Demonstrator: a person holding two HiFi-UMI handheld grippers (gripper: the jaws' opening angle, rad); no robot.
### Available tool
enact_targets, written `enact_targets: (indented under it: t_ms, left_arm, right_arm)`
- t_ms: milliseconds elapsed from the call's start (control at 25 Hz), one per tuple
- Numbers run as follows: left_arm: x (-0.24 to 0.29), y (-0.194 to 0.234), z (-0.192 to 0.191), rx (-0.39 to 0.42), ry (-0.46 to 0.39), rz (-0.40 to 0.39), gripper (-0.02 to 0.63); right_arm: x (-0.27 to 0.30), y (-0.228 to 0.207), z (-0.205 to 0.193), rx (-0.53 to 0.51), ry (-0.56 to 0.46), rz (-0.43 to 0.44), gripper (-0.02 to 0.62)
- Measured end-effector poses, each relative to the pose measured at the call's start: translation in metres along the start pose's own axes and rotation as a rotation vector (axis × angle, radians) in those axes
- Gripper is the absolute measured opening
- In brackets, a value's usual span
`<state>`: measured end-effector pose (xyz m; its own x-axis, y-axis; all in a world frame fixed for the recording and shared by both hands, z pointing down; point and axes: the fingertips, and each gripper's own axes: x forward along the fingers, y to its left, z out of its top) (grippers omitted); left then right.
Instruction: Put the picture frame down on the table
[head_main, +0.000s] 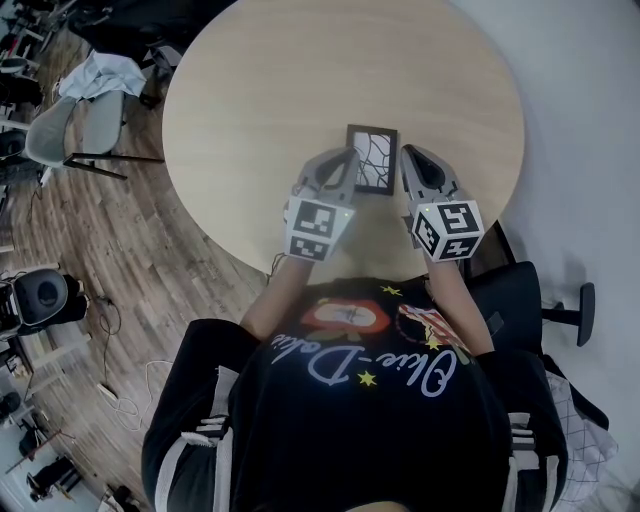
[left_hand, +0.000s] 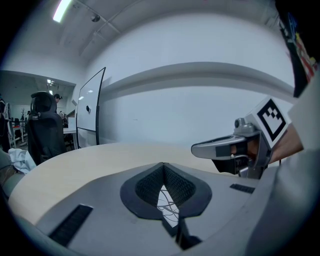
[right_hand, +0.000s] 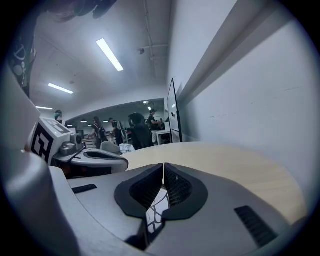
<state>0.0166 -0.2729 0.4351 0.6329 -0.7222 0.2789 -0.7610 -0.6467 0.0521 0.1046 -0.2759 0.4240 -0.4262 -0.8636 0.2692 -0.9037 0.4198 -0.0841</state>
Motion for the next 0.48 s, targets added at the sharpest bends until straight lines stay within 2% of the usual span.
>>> enact_targets:
  t_ms: [480]
  left_arm:
    - [-0.0045, -0.0011, 0.0015, -0.001, -0.001, 0.004, 0.002]
  right_arm:
    - [-0.0031, 0.0061, 0.0013, -0.004, 0.000, 0.005, 0.005]
